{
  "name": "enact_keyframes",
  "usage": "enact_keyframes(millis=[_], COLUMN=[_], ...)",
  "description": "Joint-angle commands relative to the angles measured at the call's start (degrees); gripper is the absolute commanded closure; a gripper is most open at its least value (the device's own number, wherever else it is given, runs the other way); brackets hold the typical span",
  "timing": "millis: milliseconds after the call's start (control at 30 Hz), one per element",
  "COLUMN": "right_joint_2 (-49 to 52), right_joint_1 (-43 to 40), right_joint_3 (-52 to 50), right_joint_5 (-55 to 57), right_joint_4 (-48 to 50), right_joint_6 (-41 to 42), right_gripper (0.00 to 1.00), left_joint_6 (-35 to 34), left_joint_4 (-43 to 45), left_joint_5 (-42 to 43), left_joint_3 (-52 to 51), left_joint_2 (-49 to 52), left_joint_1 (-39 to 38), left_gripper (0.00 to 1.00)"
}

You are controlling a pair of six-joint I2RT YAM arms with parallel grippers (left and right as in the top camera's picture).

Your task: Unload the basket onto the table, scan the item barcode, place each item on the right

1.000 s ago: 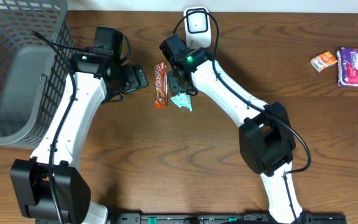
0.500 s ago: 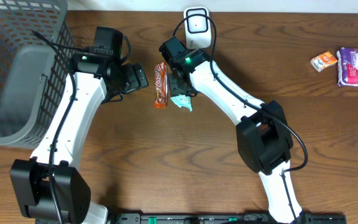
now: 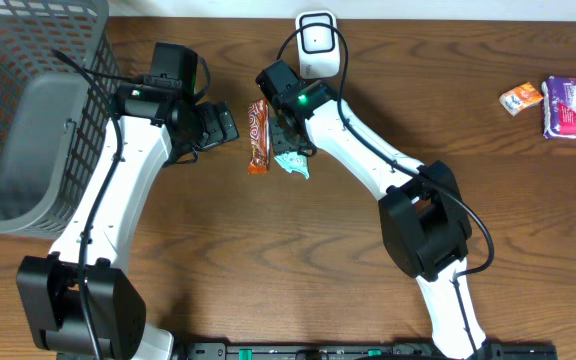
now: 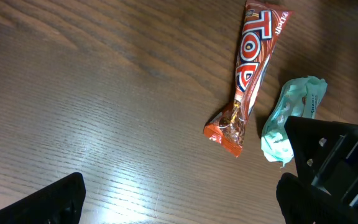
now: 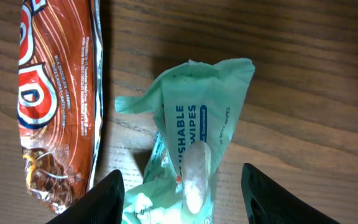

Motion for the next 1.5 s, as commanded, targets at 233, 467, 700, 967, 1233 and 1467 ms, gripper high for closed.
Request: enact_keyframes(millis=[233,467,700,967,1233,1467], right_joint_2=[0.5,0.5,0.46,0.46,-0.09,-2.03], right_joint_1=[-0.57,-2.56,-4.7,-7.82,-10.8,-12.87], right_joint_3=[-4.85,-4.9,-4.87,-4.87,-4.87,-4.87], right_joint_5=[1.55,3.5,5.73,5.81,6.05,6.03], right_joint_4=[2.21,-1.68,-5.46,-10.64,-15.26,-18.16], right_joint_6=[0.5,0.5,0.5,2.27,3.52,4.15], right_gripper=[0.5,0.72,0.73,0.87,0.93,0.92], left_joint_6=[-0.09,-0.07,-0.07,-0.07,-0.07,-0.07], left_joint_4=[-0.13,-0.15,-0.13,-0.13,-0.13,-0.13], left_joint_5=[-0.72,-0.72,-0.72,-0.72,-0.72,-0.72], left_joint_3=[0.5,0.5,0.5,0.5,0.5,0.5], left_joint_2=[0.02,0.02,0.02,0.02,0.02,0.02], left_joint_1=[0.04,0.04,0.04,0.04,0.04,0.04], left_gripper=[0.02,0.02,0.02,0.02,0.02,0.02])
